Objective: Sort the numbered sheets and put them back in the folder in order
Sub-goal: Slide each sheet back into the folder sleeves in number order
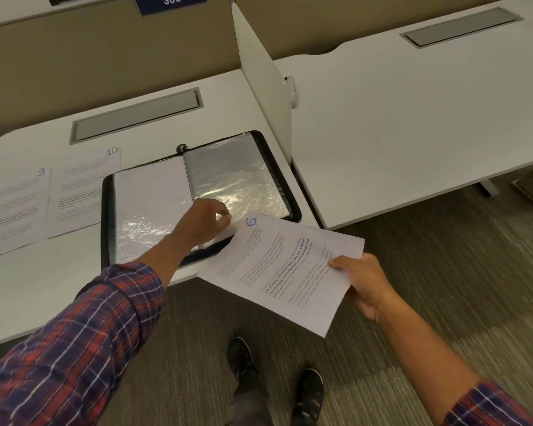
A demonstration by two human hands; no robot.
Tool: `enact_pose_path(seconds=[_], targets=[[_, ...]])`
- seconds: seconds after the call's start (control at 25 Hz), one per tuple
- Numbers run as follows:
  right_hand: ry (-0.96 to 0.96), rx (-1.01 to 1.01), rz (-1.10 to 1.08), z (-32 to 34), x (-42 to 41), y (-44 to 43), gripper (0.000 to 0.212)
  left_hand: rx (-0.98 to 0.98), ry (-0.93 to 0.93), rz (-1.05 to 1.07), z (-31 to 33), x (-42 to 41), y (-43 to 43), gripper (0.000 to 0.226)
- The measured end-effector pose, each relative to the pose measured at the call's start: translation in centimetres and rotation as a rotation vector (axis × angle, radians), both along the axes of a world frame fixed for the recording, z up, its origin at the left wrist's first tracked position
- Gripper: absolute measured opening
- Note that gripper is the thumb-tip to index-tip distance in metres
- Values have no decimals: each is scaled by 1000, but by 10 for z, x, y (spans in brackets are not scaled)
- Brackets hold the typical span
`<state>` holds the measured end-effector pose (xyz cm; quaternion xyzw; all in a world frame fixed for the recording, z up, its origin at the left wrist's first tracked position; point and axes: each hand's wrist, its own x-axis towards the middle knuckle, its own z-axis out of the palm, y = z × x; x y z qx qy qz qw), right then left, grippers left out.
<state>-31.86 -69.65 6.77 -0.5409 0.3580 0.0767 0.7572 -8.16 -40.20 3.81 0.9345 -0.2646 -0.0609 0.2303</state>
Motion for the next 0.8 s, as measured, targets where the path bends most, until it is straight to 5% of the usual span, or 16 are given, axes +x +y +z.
enact_pose_path(seconds=[0.6, 0.8], targets=[[-38, -72, -103, -20, -8, 58, 28, 176, 52, 138, -15, -22, -16, 33], [-123, -992, 86, -31, 3, 66, 87, 141, 30, 198, -20, -23, -20, 40]])
